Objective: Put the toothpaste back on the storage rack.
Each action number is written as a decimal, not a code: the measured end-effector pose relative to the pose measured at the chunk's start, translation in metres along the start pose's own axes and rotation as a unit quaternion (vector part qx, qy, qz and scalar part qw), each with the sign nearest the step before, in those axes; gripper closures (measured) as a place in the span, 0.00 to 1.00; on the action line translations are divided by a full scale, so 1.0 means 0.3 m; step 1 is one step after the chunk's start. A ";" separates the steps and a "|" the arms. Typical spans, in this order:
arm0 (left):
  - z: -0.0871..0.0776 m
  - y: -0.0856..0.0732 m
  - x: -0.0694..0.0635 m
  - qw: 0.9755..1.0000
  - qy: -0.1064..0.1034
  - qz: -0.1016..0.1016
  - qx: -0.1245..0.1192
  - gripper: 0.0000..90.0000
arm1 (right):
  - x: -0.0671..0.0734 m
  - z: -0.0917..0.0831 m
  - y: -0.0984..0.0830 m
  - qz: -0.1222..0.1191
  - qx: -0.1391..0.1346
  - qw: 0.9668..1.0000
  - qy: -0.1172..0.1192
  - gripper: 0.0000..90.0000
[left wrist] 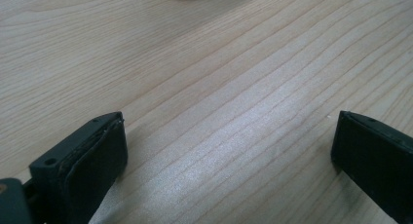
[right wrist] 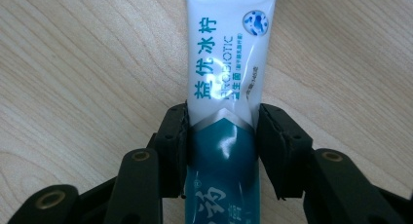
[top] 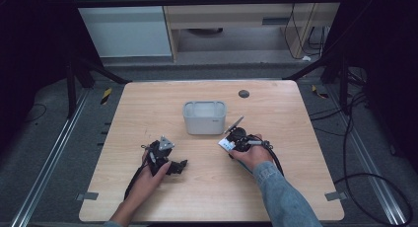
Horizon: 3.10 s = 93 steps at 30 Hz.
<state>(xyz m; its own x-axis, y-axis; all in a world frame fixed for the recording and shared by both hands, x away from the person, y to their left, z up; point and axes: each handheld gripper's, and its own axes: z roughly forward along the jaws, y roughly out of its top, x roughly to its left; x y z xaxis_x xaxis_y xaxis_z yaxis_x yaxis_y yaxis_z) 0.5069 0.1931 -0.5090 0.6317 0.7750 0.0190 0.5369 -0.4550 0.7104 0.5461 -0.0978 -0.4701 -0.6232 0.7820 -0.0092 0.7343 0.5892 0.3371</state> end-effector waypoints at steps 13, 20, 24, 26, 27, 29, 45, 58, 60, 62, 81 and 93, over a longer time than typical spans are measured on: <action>0.000 0.000 0.000 1.000 0.000 0.000 0.000 0.00 | -0.002 -0.015 0.011 -0.021 0.008 1.000 -0.013 0.80; 0.000 0.000 0.000 1.000 0.000 0.000 0.000 0.00 | -0.003 -0.032 0.005 -0.015 -0.002 1.000 -0.010 0.87; 0.000 0.000 0.000 1.000 0.000 0.000 0.000 0.00 | -0.006 -0.037 0.002 -0.014 -0.005 1.000 -0.008 0.88; 0.000 0.000 0.000 1.000 0.000 0.000 0.000 0.00 | -0.007 -0.040 -0.001 -0.009 -0.004 1.000 -0.008 0.88; 0.000 0.000 0.000 1.000 0.000 0.000 0.000 0.00 | -0.012 -0.042 -0.006 -0.004 -0.007 1.000 -0.006 0.88; 0.000 0.000 0.000 1.000 0.000 0.000 0.000 0.00 | -0.016 -0.044 -0.009 -0.005 -0.008 1.000 -0.007 0.88; 0.000 0.000 0.000 1.000 0.000 0.000 0.000 0.00 | -0.077 -0.134 -0.058 0.010 -0.028 0.999 -0.024 0.89; 0.000 0.000 0.000 1.000 0.000 0.000 0.000 0.00 | -0.134 -0.258 -0.086 0.027 -0.082 0.995 -0.040 0.89; 0.000 0.000 0.000 1.000 0.000 0.000 0.000 0.00 | -0.142 -0.269 -0.092 0.026 -0.095 0.994 -0.041 0.89; 0.000 0.000 0.000 1.000 0.000 0.000 0.000 0.00 | -0.149 -0.280 -0.098 0.030 -0.105 0.993 -0.043 0.89; 0.000 0.000 0.000 1.000 0.000 0.000 0.000 0.00 | -0.194 -0.364 -0.126 0.064 -0.189 0.979 -0.050 0.89; 0.000 0.000 0.000 1.000 0.000 0.000 0.000 0.00 | -0.200 -0.386 -0.117 0.089 -0.242 0.964 -0.065 0.89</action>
<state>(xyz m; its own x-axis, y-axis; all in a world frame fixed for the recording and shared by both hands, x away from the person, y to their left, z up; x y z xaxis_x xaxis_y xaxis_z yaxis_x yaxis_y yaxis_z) 0.5070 0.1931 -0.5089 0.6323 0.7745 0.0193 0.5365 -0.4557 0.7103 0.5265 -0.1891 -0.3723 -0.4369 0.8993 -0.0186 0.5951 0.3045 0.7437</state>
